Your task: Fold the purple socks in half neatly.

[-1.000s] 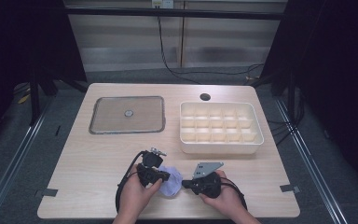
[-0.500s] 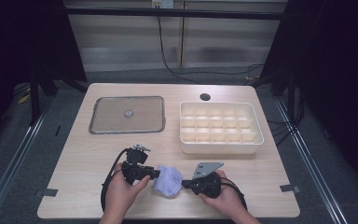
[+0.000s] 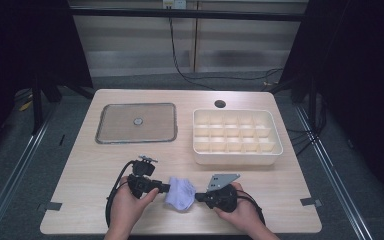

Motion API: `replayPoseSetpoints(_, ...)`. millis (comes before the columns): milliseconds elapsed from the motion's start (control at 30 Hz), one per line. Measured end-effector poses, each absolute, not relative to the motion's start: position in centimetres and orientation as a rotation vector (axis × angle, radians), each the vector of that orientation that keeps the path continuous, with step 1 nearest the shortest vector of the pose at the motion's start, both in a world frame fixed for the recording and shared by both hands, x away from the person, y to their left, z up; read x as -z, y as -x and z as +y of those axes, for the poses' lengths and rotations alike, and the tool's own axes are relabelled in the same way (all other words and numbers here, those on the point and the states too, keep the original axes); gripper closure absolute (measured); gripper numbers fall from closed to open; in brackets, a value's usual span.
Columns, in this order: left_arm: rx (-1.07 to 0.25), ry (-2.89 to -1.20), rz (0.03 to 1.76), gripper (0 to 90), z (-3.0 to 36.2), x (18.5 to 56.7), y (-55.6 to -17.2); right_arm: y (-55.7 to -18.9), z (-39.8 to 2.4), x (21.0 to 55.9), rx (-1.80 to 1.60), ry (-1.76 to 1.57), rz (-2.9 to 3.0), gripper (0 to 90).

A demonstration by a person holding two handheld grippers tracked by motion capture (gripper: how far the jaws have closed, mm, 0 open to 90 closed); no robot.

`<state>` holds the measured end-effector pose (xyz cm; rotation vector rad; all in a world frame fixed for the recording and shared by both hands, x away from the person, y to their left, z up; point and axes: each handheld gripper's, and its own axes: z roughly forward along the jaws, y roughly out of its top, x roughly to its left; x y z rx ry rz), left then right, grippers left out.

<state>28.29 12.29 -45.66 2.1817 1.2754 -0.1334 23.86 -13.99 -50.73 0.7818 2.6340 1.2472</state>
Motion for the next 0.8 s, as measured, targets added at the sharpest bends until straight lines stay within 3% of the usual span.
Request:
replayPoseSetpoints(400, 0.179, -2.181, 1.292, 60.6, 11.94, 46.24, -28.31, -23.86, -14.00, 50.72, -1.248, -0.783, 2.635, 90.0)
replayPoseSetpoints(800, 0.218, -2.188, 1.299, 67.4, 11.69, 46.38, -28.31, -23.90, -13.98, 50.72, -1.248, -0.774, 2.632, 90.0)
